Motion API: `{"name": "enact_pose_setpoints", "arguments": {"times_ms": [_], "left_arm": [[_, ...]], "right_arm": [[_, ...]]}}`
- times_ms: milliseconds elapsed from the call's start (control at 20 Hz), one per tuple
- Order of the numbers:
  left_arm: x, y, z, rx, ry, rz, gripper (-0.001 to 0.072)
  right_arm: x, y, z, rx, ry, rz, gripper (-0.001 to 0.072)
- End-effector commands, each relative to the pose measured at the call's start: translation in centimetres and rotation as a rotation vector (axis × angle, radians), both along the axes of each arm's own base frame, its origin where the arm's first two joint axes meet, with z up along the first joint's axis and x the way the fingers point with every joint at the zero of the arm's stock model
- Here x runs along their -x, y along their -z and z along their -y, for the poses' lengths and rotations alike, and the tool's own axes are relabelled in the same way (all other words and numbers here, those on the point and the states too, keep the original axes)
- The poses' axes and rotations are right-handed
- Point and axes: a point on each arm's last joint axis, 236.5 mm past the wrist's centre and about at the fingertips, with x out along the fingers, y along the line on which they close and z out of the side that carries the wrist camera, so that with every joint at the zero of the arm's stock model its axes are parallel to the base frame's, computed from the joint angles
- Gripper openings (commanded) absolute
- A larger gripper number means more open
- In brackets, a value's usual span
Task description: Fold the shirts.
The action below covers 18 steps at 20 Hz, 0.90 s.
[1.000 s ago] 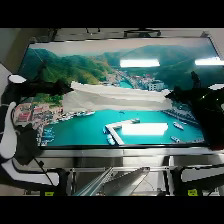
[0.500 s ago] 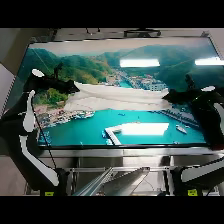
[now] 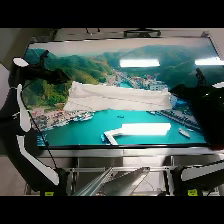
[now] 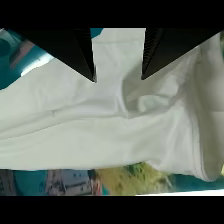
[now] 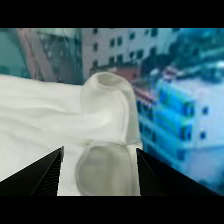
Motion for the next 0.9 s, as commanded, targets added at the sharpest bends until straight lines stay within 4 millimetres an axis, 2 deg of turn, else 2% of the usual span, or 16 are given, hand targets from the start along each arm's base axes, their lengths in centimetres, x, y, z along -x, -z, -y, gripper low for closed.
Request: {"name": "enact_pose_setpoints", "arguments": {"times_ms": [0, 200, 350, 400, 450, 500, 550, 600, 750, 850], "left_arm": [[1.4, -1.0, -0.9, 0.011, -0.025, -0.035, 0.0307], [2.6, -0.4, 1.1, 0.022, 0.013, -0.071, 0.0303], [2.9, -0.5, 4.1, 0.027, 0.071, -0.07, 0.0302], [3.1, -0.5, 5.3, 0.025, 0.092, -0.068, 0.0302], [3.3, -0.5, 6.5, 0.023, 0.116, -0.068, 0.0292], [3.5, -0.5, 7.9, 0.021, 0.141, -0.064, 0.0192], [3.6, -0.5, 9.2, 0.019, 0.164, -0.058, 0.0061], [3.6, -0.5, 10.7, 0.017, 0.186, -0.043, 0.0014], [4.1, 1.1, 16.6, 0.018, 0.242, -0.042, 0.0015], [5.3, 3.7, 22.1, 0.019, 0.292, -0.072, 0.0022]], "right_arm": [[0.8, 1.1, 0.6, -0.029, -0.001, -0.05, 0.0532], [1.8, 4.1, -2.6, -0.083, -0.077, -0.135, 0.0531], [2.0, 4.7, -5.3, -0.114, -0.137, -0.144, 0.0517], [1.9, 4.5, -5.9, -0.129, -0.142, -0.14, 0.0411], [1.8, 4.1, -6.3, -0.141, -0.154, -0.129, 0.0219], [1.8, 3.4, -6.6, -0.165, -0.169, -0.118, 0.003], [1.8, 2.7, -6.7, -0.175, -0.186, -0.112, 0.0018], [1.7, 1.7, -6.8, -0.186, -0.208, -0.101, 0.0018], [1.8, -2.7, -7.4, -0.222, -0.269, -0.086, 0.0018], [2.3, -7.6, -8.2, -0.256, -0.323, -0.044, 0.0018]]}}
